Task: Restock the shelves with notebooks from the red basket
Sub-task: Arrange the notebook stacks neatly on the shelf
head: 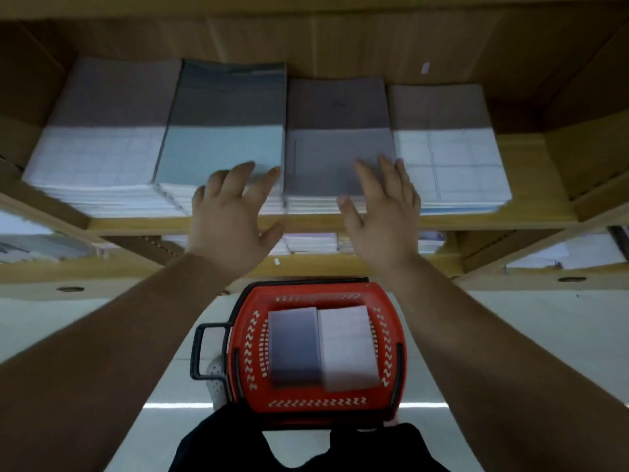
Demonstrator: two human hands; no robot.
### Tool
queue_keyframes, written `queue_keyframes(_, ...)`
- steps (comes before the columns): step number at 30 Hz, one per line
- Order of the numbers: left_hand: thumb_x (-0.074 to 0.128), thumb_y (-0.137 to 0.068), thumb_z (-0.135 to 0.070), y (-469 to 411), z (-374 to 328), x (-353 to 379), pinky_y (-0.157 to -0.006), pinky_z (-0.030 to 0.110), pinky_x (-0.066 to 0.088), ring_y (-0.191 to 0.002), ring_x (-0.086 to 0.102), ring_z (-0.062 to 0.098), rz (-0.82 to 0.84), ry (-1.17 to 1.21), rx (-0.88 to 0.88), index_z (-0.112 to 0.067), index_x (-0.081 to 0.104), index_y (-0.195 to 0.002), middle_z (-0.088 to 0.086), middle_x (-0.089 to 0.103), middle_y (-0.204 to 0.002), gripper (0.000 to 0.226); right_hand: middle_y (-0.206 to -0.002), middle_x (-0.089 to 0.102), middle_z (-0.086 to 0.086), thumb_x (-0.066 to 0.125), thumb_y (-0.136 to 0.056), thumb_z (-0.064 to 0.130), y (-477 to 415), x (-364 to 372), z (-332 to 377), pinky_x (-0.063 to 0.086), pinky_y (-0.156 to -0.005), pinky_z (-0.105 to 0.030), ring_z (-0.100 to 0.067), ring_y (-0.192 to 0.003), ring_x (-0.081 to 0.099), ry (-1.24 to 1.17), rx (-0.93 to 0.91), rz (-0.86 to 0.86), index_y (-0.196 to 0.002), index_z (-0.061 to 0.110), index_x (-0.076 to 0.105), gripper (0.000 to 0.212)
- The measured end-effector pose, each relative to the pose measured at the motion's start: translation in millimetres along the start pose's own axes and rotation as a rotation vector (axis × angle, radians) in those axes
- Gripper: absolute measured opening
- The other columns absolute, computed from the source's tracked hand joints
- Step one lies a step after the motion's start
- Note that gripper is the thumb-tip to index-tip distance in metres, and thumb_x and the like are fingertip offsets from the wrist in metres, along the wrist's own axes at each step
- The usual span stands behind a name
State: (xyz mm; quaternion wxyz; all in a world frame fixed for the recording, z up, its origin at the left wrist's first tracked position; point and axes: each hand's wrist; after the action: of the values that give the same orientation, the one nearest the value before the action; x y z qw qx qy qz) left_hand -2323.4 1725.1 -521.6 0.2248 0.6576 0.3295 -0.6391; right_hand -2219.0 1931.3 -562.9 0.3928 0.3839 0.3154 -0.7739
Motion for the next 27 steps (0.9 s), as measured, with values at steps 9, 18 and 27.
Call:
queue_keyframes(9,0.070,-0.089,-0.036,119.8,-45.2,181.5,-0.101,0.049,0.045,-0.127,0.046,0.040,0.437,0.327,-0.278,-0.014,0.049,-0.144,0.014,0.047,-0.141,0.063,-0.157,0.035,-0.007,0.054,-0.095,0.051,140.4,89.7,-102.0,0.038,-0.111,-0.051,-0.031,-0.142,0.032,0.075,0.189,0.261,-0.152,0.031,0.036,0.063)
queue_keyframes(18,0.053,-0.096,-0.049,153.9,-58.2,392.5,-0.107,0.053,0.039,-0.141,0.034,0.036,0.821,0.053,0.012,-0.025,0.015,-0.159,0.012,0.022,-0.161,0.078,-0.169,0.002,-0.008,0.047,-0.099,0.056,217.3,262.9,-203.0,0.014,-0.124,-0.054,-0.034,-0.155,0.004,0.274,0.280,0.761,-0.159,0.039,0.008,0.073)
queue_keyframes(27,0.059,-0.094,-0.047,185.6,-71.6,507.6,-0.101,0.046,0.045,-0.131,0.043,0.035,0.836,0.050,0.015,-0.030,0.001,-0.159,0.013,0.025,-0.156,0.089,-0.169,0.000,-0.006,0.054,-0.097,0.050,262.8,365.2,-273.3,0.015,-0.124,-0.054,-0.034,-0.155,0.004,0.321,0.249,0.809,-0.159,0.039,0.008,0.078)
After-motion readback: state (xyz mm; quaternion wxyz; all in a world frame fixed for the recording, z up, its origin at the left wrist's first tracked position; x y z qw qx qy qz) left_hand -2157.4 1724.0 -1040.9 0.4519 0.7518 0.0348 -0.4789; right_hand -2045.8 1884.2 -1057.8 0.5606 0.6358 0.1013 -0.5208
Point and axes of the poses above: each hand's wrist, its own y-axis away from the middle knuckle, its own x-axis out of the palm, z = x × y
